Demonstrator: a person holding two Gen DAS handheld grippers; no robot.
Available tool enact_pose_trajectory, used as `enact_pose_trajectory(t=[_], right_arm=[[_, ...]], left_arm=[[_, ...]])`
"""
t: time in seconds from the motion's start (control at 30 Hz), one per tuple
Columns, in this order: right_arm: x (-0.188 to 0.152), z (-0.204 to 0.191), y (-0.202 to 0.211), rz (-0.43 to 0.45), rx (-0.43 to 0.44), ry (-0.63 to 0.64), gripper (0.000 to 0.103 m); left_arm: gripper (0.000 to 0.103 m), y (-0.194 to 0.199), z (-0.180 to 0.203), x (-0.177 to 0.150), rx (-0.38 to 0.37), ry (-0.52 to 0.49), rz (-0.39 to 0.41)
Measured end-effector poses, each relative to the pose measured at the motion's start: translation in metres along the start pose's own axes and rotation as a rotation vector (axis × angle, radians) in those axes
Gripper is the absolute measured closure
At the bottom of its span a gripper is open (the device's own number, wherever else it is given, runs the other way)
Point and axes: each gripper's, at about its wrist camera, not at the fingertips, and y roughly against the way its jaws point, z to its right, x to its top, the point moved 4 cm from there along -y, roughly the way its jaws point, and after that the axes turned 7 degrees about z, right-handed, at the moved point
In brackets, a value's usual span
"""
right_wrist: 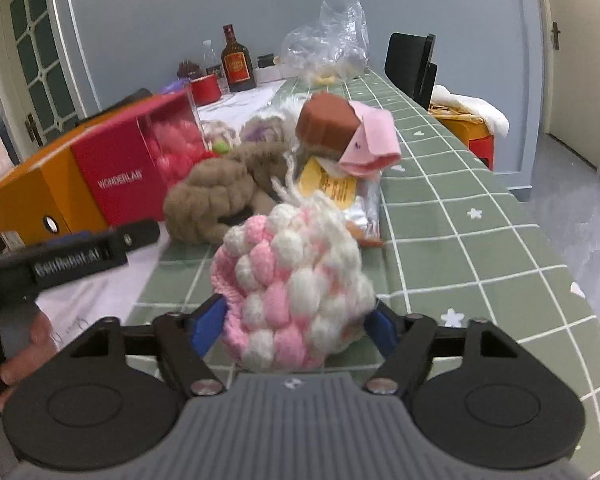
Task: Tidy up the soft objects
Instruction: 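Grasp the brown plush teddy bear with the left tool while the right tool holds the bobble toy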
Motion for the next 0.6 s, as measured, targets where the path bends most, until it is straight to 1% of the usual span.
enact_pose_trajectory(t=[0.03,0.1,0.13,0.17,0.2,0.27,0.33,0.4,0.47,0.6], right_arm=[[0.0,-0.001,-0.001,0.0,0.001,-0.001,0.021],[0.002,-0.002,-0.004,0.005,0.002,-0.017,0.011],[0.003,-0.002,-0.006,0.009,0.001,-0.022,0.004],[0.004,-0.002,-0.009,0.008,-0.003,-0.024,0.003],[0.003,-0.002,-0.012,-0.004,-0.011,-0.021,0.003],[0.004,-0.004,-0.017,0.003,-0.023,0.007,0.003],[0.005,-0.006,-0.021,0.001,-0.037,0.035,0.003],[0.006,-0.009,-0.024,0.004,-0.034,0.052,0.003],[0.008,-0.012,-0.024,0.023,-0.021,0.069,0.003],[0.009,-0.012,-0.016,0.083,-0.03,0.081,0.003]], left_arm=[[0.0,-0.001,0.0,0.0,0.002,0.003,-0.004],[0.0,-0.002,-0.001,-0.001,0.005,0.007,-0.014],[0.0,-0.003,-0.002,-0.001,0.005,0.01,-0.018],[0.0,-0.003,-0.003,-0.001,0.006,0.014,-0.019],[0.0,-0.003,-0.003,-0.001,0.007,0.016,-0.021],[0.0,-0.004,-0.003,-0.001,0.004,0.014,-0.026],[0.0,-0.005,-0.003,-0.002,-0.014,0.017,-0.043],[0.0,-0.005,-0.002,-0.003,-0.026,0.018,-0.049],[0.0,-0.004,-0.001,-0.003,-0.021,0.011,-0.039],[0.0,-0.004,0.003,-0.001,-0.02,0.002,-0.022]])
